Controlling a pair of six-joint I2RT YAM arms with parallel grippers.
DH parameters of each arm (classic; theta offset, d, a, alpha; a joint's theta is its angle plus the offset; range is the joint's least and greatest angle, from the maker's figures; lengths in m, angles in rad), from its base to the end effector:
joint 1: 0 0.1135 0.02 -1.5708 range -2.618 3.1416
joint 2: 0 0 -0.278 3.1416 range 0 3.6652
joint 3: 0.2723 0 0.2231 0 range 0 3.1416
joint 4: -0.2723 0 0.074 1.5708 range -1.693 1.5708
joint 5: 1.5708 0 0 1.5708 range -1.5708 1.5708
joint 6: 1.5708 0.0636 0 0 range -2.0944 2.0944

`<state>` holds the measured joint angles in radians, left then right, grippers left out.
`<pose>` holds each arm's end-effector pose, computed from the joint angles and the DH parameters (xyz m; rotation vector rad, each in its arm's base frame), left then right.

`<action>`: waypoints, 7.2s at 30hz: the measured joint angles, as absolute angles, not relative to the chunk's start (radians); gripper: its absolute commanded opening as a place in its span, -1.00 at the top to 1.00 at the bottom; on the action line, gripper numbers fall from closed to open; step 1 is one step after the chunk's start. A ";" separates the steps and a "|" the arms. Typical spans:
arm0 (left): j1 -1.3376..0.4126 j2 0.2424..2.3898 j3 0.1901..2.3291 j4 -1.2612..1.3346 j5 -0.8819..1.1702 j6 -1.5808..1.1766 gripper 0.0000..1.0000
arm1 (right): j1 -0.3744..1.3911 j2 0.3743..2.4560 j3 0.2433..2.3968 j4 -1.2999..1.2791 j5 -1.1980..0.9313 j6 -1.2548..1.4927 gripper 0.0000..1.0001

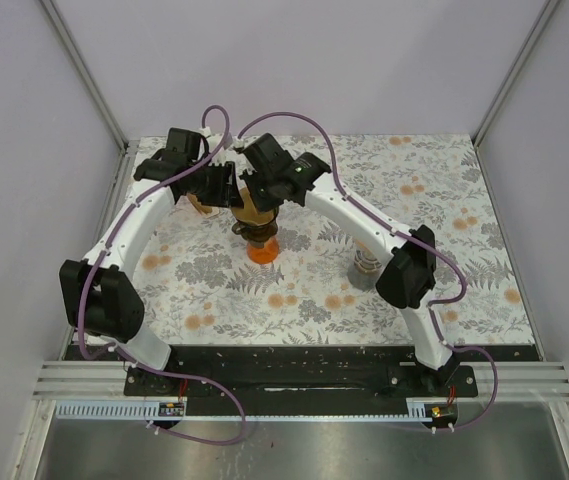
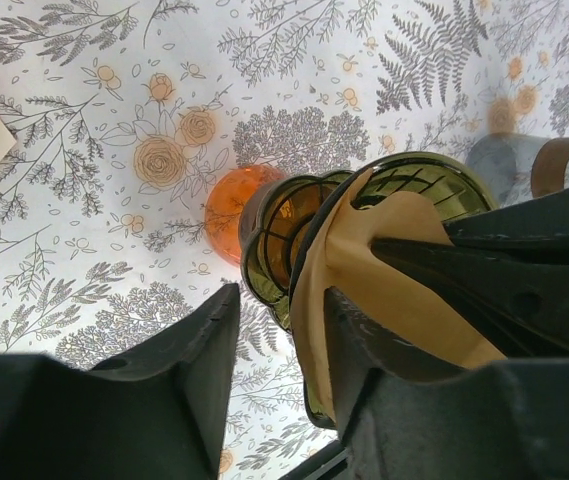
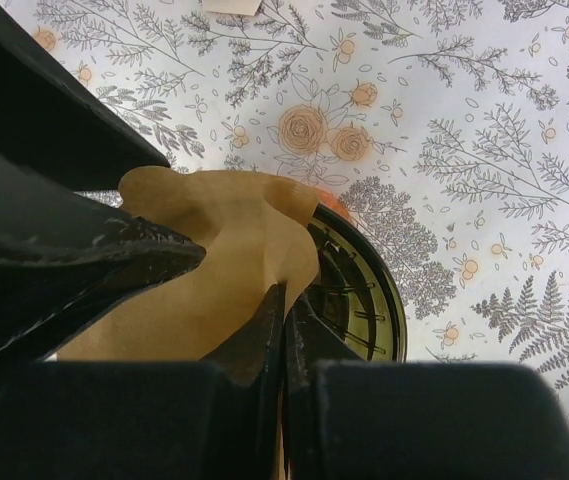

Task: Place the coffee filter in the dripper

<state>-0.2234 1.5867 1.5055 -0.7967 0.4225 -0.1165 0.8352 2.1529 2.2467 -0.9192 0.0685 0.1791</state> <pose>0.3139 -0.0981 0.3323 0.3201 2.4351 -0.6671 0.3216 0.3488 0.3246 -0.7522 2.3111 0.3887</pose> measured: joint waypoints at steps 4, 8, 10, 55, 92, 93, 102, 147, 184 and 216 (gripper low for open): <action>-0.232 1.596 1.505 -0.804 0.424 -0.108 0.51 | 0.834 2.127 2.202 -0.883 0.066 0.176 0.83; -0.236 1.596 1.505 -0.807 0.434 -0.101 0.71 | 0.832 2.079 2.134 -0.835 0.061 0.164 0.53; -0.236 1.596 1.505 -0.807 0.438 -0.101 0.74 | 0.830 2.049 2.098 -0.805 0.059 0.157 0.34; -0.266 1.596 1.478 -0.741 0.527 -0.094 0.37 | 0.713 1.850 1.696 -0.534 -0.188 0.173 0.50; -0.304 1.658 1.536 -0.737 0.581 0.162 0.13 | 0.712 1.887 1.752 -0.558 -0.230 0.154 0.68; -0.304 1.658 1.536 -0.738 0.579 0.166 0.13 | 0.714 1.887 1.755 -0.559 -0.230 0.154 0.69; -0.304 1.658 1.536 -0.754 0.567 0.241 0.18 | 0.715 1.887 1.758 -0.558 -0.231 0.158 0.69; -0.190 1.673 1.691 -0.918 0.677 0.251 -0.21 | 0.717 1.887 1.781 -0.608 -0.230 0.159 -0.02; -0.101 1.588 1.637 -0.941 0.628 0.159 -0.29 | 0.761 1.888 1.999 -0.676 -0.238 -0.020 1.00; -0.004 1.531 1.377 -0.693 0.779 -0.318 -0.14 | 0.857 2.250 2.288 -1.024 -0.124 -0.139 1.00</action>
<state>-0.0044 1.5307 1.3766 -0.6930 0.7788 -0.3176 0.8570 2.2498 2.2883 -1.0245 -0.1242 -0.1387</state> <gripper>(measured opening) 0.576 0.018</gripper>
